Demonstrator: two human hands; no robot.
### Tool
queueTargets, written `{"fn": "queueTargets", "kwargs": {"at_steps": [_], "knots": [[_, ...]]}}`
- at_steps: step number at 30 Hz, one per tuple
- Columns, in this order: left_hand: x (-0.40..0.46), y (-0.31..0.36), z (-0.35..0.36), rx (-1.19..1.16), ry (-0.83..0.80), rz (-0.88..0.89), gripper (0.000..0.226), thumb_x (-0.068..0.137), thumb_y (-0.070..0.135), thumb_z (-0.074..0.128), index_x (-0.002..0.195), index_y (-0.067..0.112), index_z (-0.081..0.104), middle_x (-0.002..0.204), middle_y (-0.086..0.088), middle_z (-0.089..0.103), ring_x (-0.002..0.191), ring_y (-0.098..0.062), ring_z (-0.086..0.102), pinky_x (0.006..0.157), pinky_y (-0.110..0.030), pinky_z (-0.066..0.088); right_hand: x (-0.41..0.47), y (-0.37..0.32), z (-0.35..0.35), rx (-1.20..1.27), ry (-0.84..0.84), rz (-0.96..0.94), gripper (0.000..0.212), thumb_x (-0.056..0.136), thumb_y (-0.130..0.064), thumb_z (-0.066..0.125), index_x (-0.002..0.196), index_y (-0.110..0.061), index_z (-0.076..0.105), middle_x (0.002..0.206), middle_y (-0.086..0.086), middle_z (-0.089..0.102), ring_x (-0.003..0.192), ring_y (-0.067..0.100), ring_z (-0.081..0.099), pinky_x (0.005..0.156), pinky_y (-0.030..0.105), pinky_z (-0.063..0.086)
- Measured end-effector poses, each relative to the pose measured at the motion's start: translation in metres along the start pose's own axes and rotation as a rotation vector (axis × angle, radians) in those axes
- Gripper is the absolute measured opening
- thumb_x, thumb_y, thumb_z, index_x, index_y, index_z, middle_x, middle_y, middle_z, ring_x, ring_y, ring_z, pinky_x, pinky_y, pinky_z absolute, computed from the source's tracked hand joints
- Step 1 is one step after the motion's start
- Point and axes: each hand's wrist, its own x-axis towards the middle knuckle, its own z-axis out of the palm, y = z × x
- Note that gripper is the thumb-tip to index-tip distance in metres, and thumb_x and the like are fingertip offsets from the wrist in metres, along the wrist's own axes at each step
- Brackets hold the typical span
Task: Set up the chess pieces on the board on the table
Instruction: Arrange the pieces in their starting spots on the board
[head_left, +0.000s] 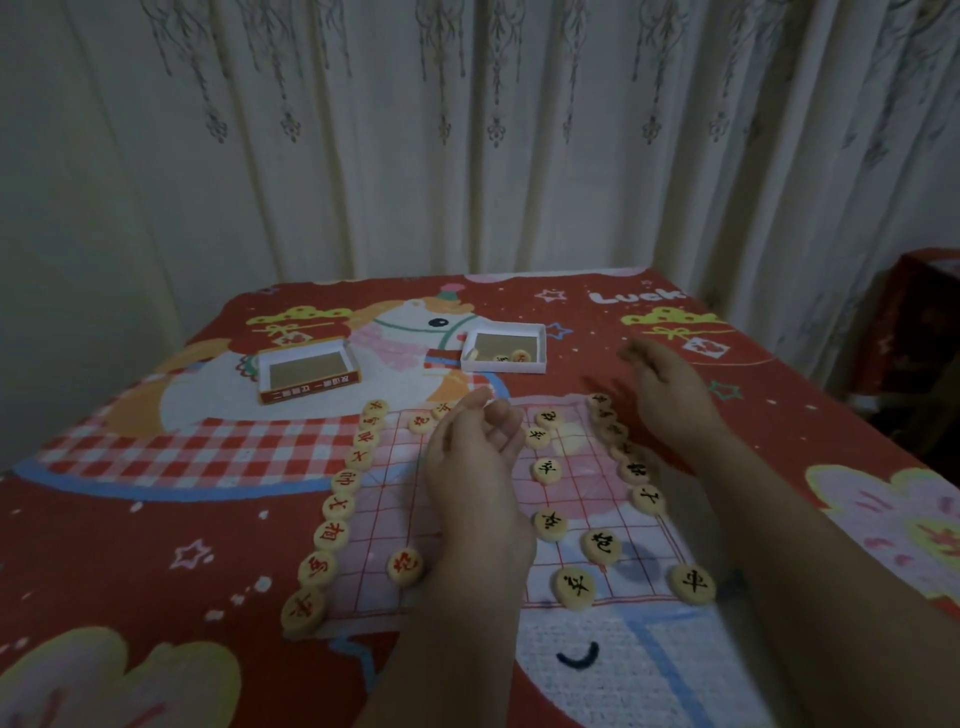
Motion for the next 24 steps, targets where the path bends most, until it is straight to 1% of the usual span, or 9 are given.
{"fn": "queueTargets", "kwargs": {"at_steps": [4,7,9,10,12,16,19,22,24], "knots": [[0.018,0.012,0.015,0.053,-0.006,0.052,0.014,0.095,0.011,0.057,0.101,0.01,0.069,0.081,-0.002,0.072,0.082,-0.017,0.072,0.079,-0.031,0.059,0.004,0.021,0.003,-0.014,0.006,0.04,0.04,0.104,-0.015,0.04,0.142,-0.009,0.049,0.14,0.006,0.057,0.131,0.023,0.049,0.106,0.03,0.033],[0.045,0.023,0.035,0.19,-0.02,0.116,0.01,0.094,0.014,0.058,0.093,0.015,0.068,0.087,-0.003,0.072,0.084,-0.017,0.071,0.082,-0.032,0.059,0.009,0.025,0.009,-0.002,-0.012,0.045,0.04,0.105,-0.02,0.039,0.142,-0.01,0.049,0.139,0.006,0.057,0.13,0.023,0.05,0.108,0.034,0.034],[0.069,0.026,0.047,0.353,-0.043,0.141,0.014,0.094,0.016,0.056,0.099,0.014,0.069,0.092,-0.001,0.071,0.084,-0.017,0.068,0.077,-0.032,0.056,0.013,0.029,0.011,-0.004,0.0,0.044,0.039,0.104,-0.022,0.04,0.14,-0.011,0.052,0.138,0.008,0.059,0.128,0.025,0.051,0.106,0.035,0.036],[0.083,0.026,0.052,0.469,-0.064,0.167,0.02,0.095,0.016,0.053,0.107,0.013,0.069,0.093,0.001,0.07,0.078,-0.017,0.064,0.069,-0.03,0.053,0.016,0.03,0.011,-0.022,0.003,0.044,0.039,0.104,-0.023,0.039,0.138,-0.011,0.053,0.137,0.01,0.059,0.126,0.027,0.052,0.104,0.036,0.037],[0.111,0.02,0.058,0.773,-0.131,0.255,0.031,0.097,0.015,0.047,0.12,0.014,0.066,0.095,0.002,0.065,0.07,-0.015,0.054,0.062,-0.025,0.044,0.023,0.033,0.012,-0.07,-0.02,0.037,0.037,0.104,-0.024,0.039,0.135,-0.01,0.055,0.133,0.012,0.06,0.122,0.029,0.054,0.099,0.036,0.039],[0.16,0.005,0.06,1.352,-0.322,0.377,0.04,0.098,0.022,0.047,0.135,0.011,0.055,0.129,-0.01,0.061,0.108,-0.028,0.06,0.094,-0.032,0.047,0.037,0.04,0.016,-0.133,-0.066,-0.007,0.032,0.104,-0.027,0.039,0.121,-0.01,0.061,0.115,0.013,0.066,0.106,0.031,0.059,0.081,0.03,0.037],[0.193,-0.009,0.066,1.777,-0.505,0.499,0.044,0.099,0.034,0.043,0.133,0.009,0.058,0.135,-0.015,0.057,0.119,-0.034,0.054,0.1,-0.04,0.045,0.043,0.043,0.019,-0.109,-0.062,-0.02,0.033,0.105,-0.029,0.039,0.12,-0.01,0.06,0.112,0.009,0.066,0.104,0.028,0.059,0.081,0.029,0.036],[0.217,-0.022,0.077,2.029,-0.606,0.552,0.06,0.093,0.06,0.039,0.144,0.028,0.047,0.146,-0.013,0.045,0.129,-0.036,0.045,0.107,-0.046,0.038,0.047,0.046,0.02,-0.085,-0.046,-0.024,0.029,0.105,-0.031,0.04,0.11,-0.012,0.062,0.098,0.001,0.061,0.096,0.022,0.056,0.078,0.027,0.033],[0.227,-0.031,0.081,2.144,-0.632,0.579,0.061,0.091,0.071,0.033,0.14,0.037,0.047,0.145,-0.013,0.044,0.129,-0.037,0.043,0.107,-0.049,0.034,0.048,0.047,0.02,-0.066,-0.031,-0.027,0.029,0.104,-0.031,0.04,0.11,-0.013,0.062,0.096,-0.003,0.059,0.092,0.019,0.054,0.077,0.026,0.032]]}}
